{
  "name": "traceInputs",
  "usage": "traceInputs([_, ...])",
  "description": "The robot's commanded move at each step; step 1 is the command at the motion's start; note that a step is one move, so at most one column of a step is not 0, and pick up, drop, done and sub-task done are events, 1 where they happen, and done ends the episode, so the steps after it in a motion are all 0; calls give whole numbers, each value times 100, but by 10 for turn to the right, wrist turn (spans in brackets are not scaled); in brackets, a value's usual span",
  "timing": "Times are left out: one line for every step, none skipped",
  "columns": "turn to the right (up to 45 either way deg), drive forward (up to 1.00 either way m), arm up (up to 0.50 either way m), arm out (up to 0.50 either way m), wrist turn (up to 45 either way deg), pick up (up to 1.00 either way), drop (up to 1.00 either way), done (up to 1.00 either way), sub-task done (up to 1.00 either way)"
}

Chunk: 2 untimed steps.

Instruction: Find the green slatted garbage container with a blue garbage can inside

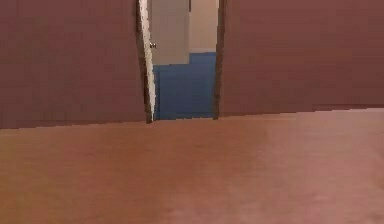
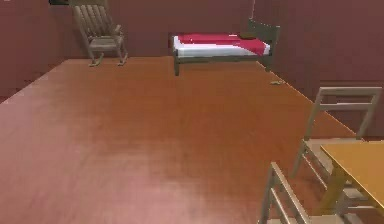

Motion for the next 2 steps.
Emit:
traceInputs([0, 100, 0, 0, 0, 0, 0, 0, 0])
traceInputs([0, 100, 0, 0, 0, 0, 0, 0, 0])
